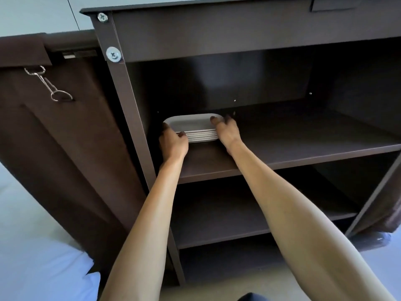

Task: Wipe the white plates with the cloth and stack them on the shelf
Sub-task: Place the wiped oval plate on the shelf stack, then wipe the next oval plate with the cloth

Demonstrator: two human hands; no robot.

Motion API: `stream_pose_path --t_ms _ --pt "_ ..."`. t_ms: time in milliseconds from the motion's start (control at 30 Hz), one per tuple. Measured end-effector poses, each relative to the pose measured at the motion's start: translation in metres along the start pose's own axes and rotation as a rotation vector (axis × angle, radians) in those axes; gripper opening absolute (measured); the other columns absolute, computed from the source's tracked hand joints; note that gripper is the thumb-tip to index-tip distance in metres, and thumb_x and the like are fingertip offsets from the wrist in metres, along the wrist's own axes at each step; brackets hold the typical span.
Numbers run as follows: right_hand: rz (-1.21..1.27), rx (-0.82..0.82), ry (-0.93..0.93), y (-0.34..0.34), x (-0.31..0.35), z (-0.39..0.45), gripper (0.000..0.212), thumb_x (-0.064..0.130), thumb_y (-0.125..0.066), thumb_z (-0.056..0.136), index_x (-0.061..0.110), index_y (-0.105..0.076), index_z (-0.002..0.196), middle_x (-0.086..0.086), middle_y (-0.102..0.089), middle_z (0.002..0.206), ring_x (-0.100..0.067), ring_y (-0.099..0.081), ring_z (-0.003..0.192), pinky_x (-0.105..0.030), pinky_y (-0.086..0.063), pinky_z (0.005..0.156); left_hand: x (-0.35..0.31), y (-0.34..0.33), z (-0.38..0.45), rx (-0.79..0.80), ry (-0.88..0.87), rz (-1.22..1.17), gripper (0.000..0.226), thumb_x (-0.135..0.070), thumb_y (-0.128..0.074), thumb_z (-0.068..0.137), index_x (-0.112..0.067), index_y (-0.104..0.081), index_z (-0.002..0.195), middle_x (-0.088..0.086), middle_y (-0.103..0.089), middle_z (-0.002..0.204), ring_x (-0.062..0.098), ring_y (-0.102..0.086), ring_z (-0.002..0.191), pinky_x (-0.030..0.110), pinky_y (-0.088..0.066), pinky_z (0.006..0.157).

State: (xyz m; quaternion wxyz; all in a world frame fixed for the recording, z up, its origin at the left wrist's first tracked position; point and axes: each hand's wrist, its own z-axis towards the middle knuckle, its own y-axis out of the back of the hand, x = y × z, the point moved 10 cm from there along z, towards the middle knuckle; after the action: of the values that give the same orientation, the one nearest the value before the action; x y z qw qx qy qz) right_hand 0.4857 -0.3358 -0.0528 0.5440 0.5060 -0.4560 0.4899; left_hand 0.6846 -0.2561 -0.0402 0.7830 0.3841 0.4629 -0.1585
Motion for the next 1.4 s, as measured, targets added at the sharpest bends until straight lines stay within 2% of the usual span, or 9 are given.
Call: stream_pose_path --t_ms 167,333,433,567,667,800,967,1133,1400 --pt "-0.087 -0.17 0.102 0.047 0.006 -0.023 0.036 0.025 -0.058 0.1 0.005 -0.064 0.129 -0.014 -0.067 0.127 -0.031 -0.059 0.122 -0.025 -0.042 0.092 -0.016 0.013 -0.015 -0.116 -0.114 0.062 0.058 -0.021 -0.062 0.099 -0.009 -0.043 0.152 0.02 -0.043 0.154 0.037 -0.042 0.142 0.046 -0.039 0.116" --pt "-0.126 -0.393 0.288 0.157 0.016 -0.072 0.023 0.012 -0.051 0.1 0.014 -0.074 0.102 0.0 -0.076 0.084 -0.011 -0.073 0.083 -0.026 -0.058 0.08 -0.095 0.015 -0.115 -0.352 -0.626 -0.457 0.023 -0.01 -0.06 0.097 -0.001 -0.068 0.116 0.012 -0.069 0.12 0.024 -0.065 0.112 0.03 -0.052 0.094" --pt "-0.105 -0.587 0.297 0.237 -0.001 -0.115 0.024 0.013 -0.05 0.101 0.016 -0.07 0.088 -0.004 -0.073 0.068 -0.016 -0.072 0.068 -0.026 -0.058 0.067 -0.136 -0.042 -0.187 -0.102 -0.703 -0.703 0.009 -0.004 -0.063 0.097 -0.003 -0.072 0.097 0.004 -0.072 0.098 0.011 -0.066 0.087 0.021 -0.049 0.071" --pt "-0.295 -0.879 0.135 0.345 -0.057 -0.184 0.033 0.027 -0.046 0.102 0.016 -0.067 0.079 0.002 -0.069 0.067 -0.014 -0.067 0.069 -0.032 -0.055 0.07 -0.149 -0.161 -0.288 0.414 -0.582 -0.68 0.012 -0.01 -0.065 0.096 -0.011 -0.075 0.089 -0.004 -0.073 0.089 0.01 -0.067 0.083 0.031 -0.053 0.075" --pt "-0.536 -1.022 -0.095 0.421 -0.103 -0.246 0.036 0.028 -0.041 0.103 0.01 -0.064 0.083 -0.013 -0.068 0.084 -0.032 -0.064 0.085 -0.049 -0.053 0.082 -0.144 -0.233 -0.372 0.702 -0.55 -0.525 0.019 -0.019 -0.062 0.096 -0.011 -0.077 0.088 0.003 -0.076 0.089 0.022 -0.069 0.084 0.031 -0.051 0.075" --pt "-0.97 -1.039 -0.573 0.505 -0.161 -0.343 0.034 0.031 -0.053 0.096 0.009 -0.067 0.118 -0.025 -0.063 0.123 -0.042 -0.052 0.122 -0.047 -0.035 0.107 -0.139 -0.296 -0.492 1.022 -0.654 -0.294 0.026 -0.02 -0.056 0.098 -0.006 -0.075 0.087 0.016 -0.074 0.094 0.034 -0.067 0.091 0.033 -0.043 0.074" --pt "-1.133 -0.96 -0.763 0.54 -0.189 -0.388 0.041 0.045 -0.053 0.092 0.016 -0.07 0.116 -0.02 -0.063 0.127 -0.039 -0.053 0.122 -0.044 -0.036 0.108 -0.147 -0.326 -0.563 1.102 -0.752 -0.135 0.028 -0.013 -0.056 0.091 -0.011 -0.077 0.111 0.013 -0.073 0.113 0.033 -0.062 0.112 0.034 -0.047 0.094" --pt "-1.086 -1.046 -0.72 0.56 -0.19 -0.403 0.038 0.038 -0.052 0.094 0.013 -0.066 0.119 -0.019 -0.063 0.127 -0.037 -0.052 0.123 -0.045 -0.033 0.106 -0.184 -0.362 -0.563 1.117 -0.579 -0.134 0.037 -0.019 -0.057 0.097 -0.011 -0.065 0.132 0.015 -0.068 0.129 0.033 -0.06 0.123 0.034 -0.044 0.099" --pt "-1.081 -1.086 -0.626 0.579 -0.197 -0.403 0.039 0.037 -0.05 0.091 0.012 -0.066 0.116 -0.017 -0.065 0.121 -0.035 -0.054 0.117 -0.046 -0.033 0.103 -0.209 -0.428 -0.562 1.044 -0.262 -0.115 0.044 -0.036 -0.061 0.098 -0.006 -0.06 0.131 0.019 -0.064 0.135 0.038 -0.058 0.125 0.039 -0.044 0.098"
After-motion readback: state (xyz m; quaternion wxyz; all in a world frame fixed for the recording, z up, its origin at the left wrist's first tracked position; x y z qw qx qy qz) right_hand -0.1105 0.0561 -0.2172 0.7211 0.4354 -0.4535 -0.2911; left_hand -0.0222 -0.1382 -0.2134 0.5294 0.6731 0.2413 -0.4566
